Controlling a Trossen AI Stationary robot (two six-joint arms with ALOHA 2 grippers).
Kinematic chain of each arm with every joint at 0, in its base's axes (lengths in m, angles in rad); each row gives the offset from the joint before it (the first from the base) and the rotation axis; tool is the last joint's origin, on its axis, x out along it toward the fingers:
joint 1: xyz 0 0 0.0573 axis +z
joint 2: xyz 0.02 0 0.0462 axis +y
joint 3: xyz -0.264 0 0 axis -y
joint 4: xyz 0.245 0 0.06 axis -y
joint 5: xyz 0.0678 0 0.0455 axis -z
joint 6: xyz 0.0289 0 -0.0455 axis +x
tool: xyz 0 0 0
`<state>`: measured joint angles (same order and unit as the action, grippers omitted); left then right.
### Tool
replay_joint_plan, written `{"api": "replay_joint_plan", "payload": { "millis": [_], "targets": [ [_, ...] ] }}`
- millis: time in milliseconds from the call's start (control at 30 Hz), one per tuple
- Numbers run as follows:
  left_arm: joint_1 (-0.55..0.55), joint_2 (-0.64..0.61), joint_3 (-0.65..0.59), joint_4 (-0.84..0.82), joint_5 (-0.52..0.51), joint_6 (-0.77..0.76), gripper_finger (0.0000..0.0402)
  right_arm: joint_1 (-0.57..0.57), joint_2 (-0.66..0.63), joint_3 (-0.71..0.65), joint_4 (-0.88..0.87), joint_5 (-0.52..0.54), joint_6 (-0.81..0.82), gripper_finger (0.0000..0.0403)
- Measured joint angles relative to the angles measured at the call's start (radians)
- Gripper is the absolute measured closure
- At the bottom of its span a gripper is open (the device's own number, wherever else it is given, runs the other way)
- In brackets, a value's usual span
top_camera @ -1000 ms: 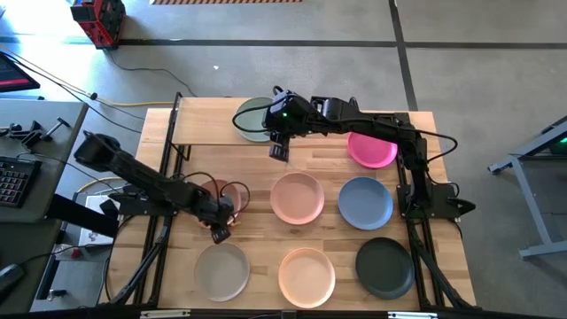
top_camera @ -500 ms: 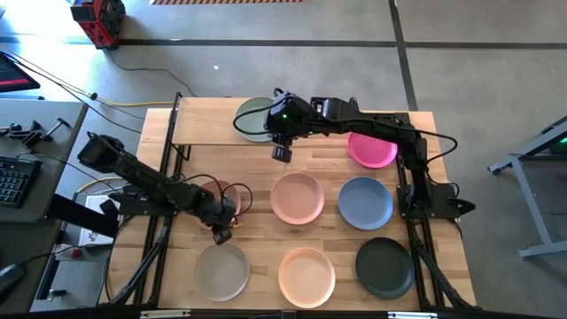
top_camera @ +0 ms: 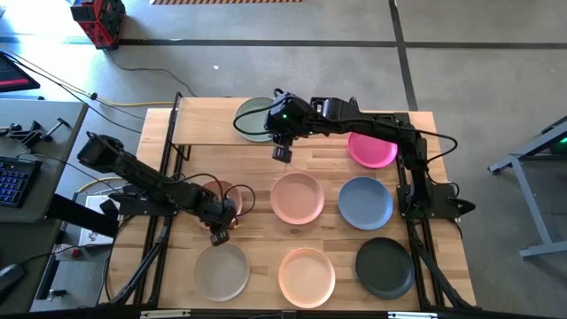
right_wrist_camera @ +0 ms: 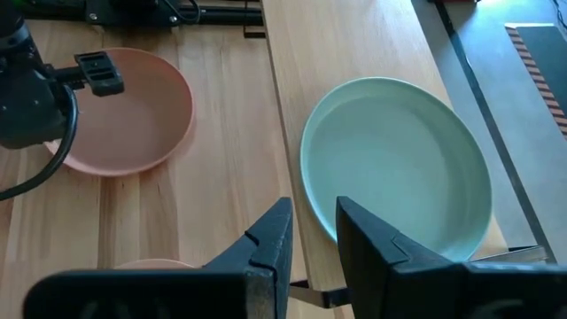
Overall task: Place and stack plates onto a shelf
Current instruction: Stack the brown plate on top of the blue plate on the shelf
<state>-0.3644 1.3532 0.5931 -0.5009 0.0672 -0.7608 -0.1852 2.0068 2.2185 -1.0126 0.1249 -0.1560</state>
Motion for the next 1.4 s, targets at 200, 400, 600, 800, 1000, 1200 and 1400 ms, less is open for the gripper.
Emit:
{"api": "replay_joint_plan", "payload": {
  "millis": [200, 400, 600, 800, 1000, 1200, 1400],
  "targets": [
    [-0.022, -0.064, 0.0, -0.036, -0.009, 0.055, 0.0399, 0.0, 0.0, 0.0, 0.0, 0.0, 0.0, 0.0336],
    [-0.053, -0.18, 0.0, -0.09, -0.087, 0.086, 0.0401, 0.0, 0.0, 0.0, 0.001, 0.0, 0.003, 0.0336],
    [-0.074, -0.294, 0.0, -0.116, -0.133, 0.14, 0.0401, 0.0, 0.0, 0.0, 0.001, 0.0, 0.055, 0.0336],
    [-0.078, -0.363, 0.0, -0.128, -0.138, 0.239, 0.0401, 0.0, 0.0, 0.0, 0.001, 0.0, 0.128, 0.0336],
    [-0.078, -0.381, 0.034, -0.18, -0.164, 0.334, 0.0401, 0.004, 0.0, 0.0, 0.001, 0.0, 0.141, 0.0336],
    [-0.078, -0.376, 0.128, -0.289, -0.234, 0.486, 0.0401, 0.009, 0.0, 0.0, 0.001, -0.001, 0.179, 0.0335],
    [-0.078, -0.376, 0.218, -0.364, -0.287, 0.594, 0.0401, 0.011, 0.0, 0.0, 0.001, 0.0, 0.186, 0.0306]
  ]
}}
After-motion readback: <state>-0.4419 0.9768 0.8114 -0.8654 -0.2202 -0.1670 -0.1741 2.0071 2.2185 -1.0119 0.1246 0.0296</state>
